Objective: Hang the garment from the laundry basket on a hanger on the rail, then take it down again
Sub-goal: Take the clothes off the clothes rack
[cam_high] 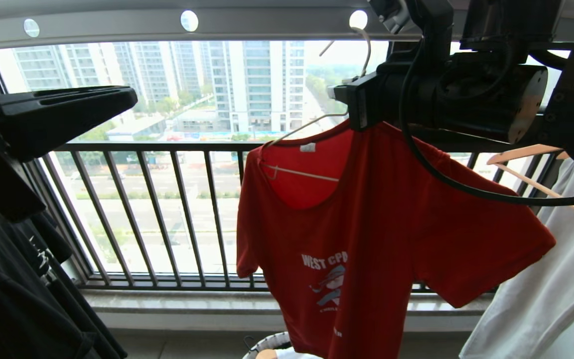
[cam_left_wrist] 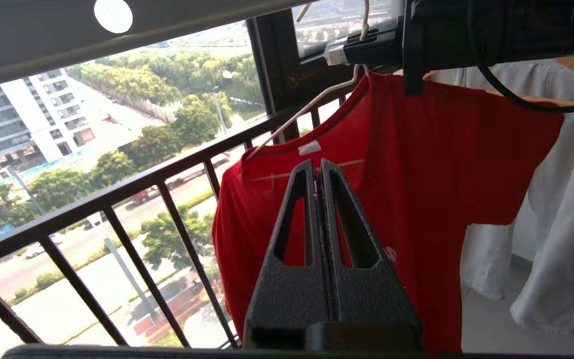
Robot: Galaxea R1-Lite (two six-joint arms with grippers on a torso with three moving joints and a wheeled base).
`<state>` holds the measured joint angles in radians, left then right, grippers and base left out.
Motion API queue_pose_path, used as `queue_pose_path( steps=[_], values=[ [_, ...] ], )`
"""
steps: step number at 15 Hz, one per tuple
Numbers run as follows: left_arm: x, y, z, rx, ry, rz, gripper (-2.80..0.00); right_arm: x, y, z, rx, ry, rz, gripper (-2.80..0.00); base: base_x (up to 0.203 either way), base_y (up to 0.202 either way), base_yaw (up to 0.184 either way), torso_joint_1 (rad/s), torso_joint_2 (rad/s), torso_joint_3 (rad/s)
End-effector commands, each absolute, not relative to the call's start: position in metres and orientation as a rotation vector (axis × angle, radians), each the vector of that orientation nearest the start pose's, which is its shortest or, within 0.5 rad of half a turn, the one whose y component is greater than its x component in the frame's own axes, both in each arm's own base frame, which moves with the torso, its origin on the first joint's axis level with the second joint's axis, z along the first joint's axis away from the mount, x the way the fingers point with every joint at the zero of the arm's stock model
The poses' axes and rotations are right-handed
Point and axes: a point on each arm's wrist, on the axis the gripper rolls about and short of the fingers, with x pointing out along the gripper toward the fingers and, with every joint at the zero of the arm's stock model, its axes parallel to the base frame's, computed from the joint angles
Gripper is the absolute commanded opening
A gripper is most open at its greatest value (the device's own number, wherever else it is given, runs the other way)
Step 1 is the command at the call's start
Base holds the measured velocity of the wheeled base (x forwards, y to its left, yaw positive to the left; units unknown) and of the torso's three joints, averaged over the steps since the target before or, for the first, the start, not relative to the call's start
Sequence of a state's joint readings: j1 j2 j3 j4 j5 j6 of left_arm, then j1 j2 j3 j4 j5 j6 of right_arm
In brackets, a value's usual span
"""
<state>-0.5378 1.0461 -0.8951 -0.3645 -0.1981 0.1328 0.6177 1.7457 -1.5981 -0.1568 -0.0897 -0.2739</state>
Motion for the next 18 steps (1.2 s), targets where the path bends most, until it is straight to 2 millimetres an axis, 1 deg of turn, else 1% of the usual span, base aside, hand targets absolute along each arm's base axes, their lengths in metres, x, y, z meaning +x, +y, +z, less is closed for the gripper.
queue_pose_path(
  steps=[1, 6, 8, 10, 12, 13, 15, 16, 18],
  values=[
    [0.129, -0.091, 0.319, 0.074, -0.184, -0.774, -2.80, 0.275, 0.193, 0.348, -0.265, -0.085, 0.524, -2.80, 0.000, 0.000, 0.000, 0.000, 0.00, 0.000],
    [0.172, -0.124, 0.295, -0.034, 0.008, -0.801, -2.80, 0.270, 0.191, 0.351, -0.266, -0.082, 0.527, -2.80, 0.000, 0.000, 0.000, 0.000, 0.00, 0.000],
    [0.183, -0.132, 0.288, -0.043, 0.026, -0.801, -2.80, 0.266, 0.194, 0.352, -0.265, -0.085, 0.540, -2.80, 0.000, 0.000, 0.000, 0.000, 0.00, 0.000],
    [0.196, -0.140, 0.279, -0.041, 0.054, -0.798, -2.80, 0.263, 0.192, 0.355, -0.264, -0.090, 0.539, -2.80, 0.000, 0.000, 0.000, 0.000, 0.00, 0.000],
    [0.216, -0.151, 0.272, -0.052, 0.072, -0.782, -2.80, 0.263, 0.192, 0.357, -0.262, -0.097, 0.538, -2.80, 0.000, 0.000, 0.000, 0.000, 0.00, 0.000],
    [0.227, -0.155, 0.275, -0.059, 0.063, -0.772, 0.00, 0.263, 0.192, 0.357, -0.262, -0.097, 0.537, -2.80, 0.000, 0.000, 0.000, 0.000, 0.00, 0.000],
    [0.249, -0.163, 0.282, -0.066, 0.056, -0.742, 0.00, 0.263, 0.192, 0.357, -0.262, -0.099, 0.538, -2.80, 0.000, 0.000, 0.000, 0.000, 0.00, 0.000],
    [0.258, -0.167, 0.282, -0.061, 0.086, -0.718, 0.00, 0.262, 0.192, 0.357, -0.262, -0.099, 0.539, -2.80, 0.000, 0.000, 0.000, 0.000, 0.00, 0.000],
    [0.282, -0.179, 0.270, -0.040, 0.160, -0.615, 0.00, 0.262, 0.191, 0.359, -0.260, -0.104, 0.538, -2.80, 0.000, 0.000, 0.000, 0.000, 0.00, 0.000]
  ],
)
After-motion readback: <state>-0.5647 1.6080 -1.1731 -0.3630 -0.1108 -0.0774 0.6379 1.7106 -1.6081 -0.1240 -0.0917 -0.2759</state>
